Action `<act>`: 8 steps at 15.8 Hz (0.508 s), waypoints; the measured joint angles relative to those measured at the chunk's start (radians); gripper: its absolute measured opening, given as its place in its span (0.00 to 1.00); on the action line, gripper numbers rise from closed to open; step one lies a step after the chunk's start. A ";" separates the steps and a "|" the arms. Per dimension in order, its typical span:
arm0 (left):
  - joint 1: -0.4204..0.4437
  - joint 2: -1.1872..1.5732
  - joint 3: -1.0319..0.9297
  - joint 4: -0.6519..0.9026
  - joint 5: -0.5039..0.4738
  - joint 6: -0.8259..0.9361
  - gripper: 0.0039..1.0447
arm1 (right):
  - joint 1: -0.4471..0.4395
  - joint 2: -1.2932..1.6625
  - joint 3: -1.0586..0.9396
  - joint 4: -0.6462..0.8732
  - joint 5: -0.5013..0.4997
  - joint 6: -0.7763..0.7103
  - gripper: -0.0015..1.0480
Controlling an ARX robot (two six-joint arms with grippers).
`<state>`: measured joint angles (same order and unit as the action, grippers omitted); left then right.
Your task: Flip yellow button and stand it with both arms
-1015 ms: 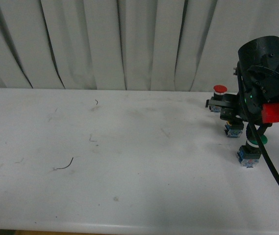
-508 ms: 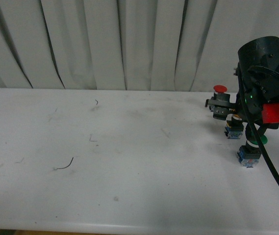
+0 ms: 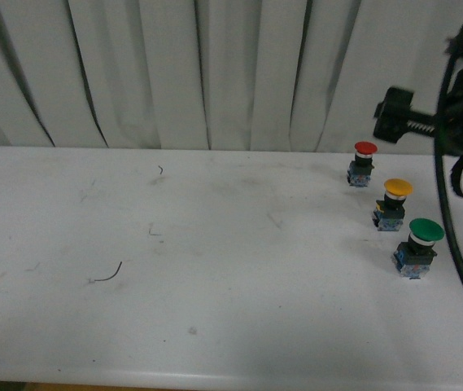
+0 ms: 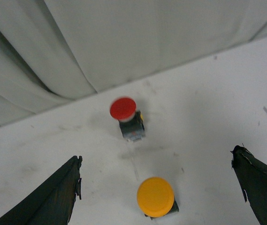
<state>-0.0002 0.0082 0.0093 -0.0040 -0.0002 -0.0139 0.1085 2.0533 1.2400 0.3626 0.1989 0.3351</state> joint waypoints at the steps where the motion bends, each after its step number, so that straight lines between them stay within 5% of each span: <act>1: 0.000 0.000 0.000 0.000 0.000 0.000 0.94 | -0.011 -0.108 -0.088 0.077 -0.029 -0.015 0.94; 5: 0.000 0.000 0.000 0.000 0.000 0.000 0.94 | 0.060 -0.725 -0.636 0.287 -0.193 -0.168 0.94; 8: 0.000 0.000 0.000 0.000 0.000 0.000 0.94 | 0.220 -1.141 -0.861 0.087 0.079 -0.296 0.68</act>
<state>-0.0002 0.0082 0.0097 -0.0036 -0.0002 -0.0139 0.3283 0.9127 0.3790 0.4492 0.2783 0.0391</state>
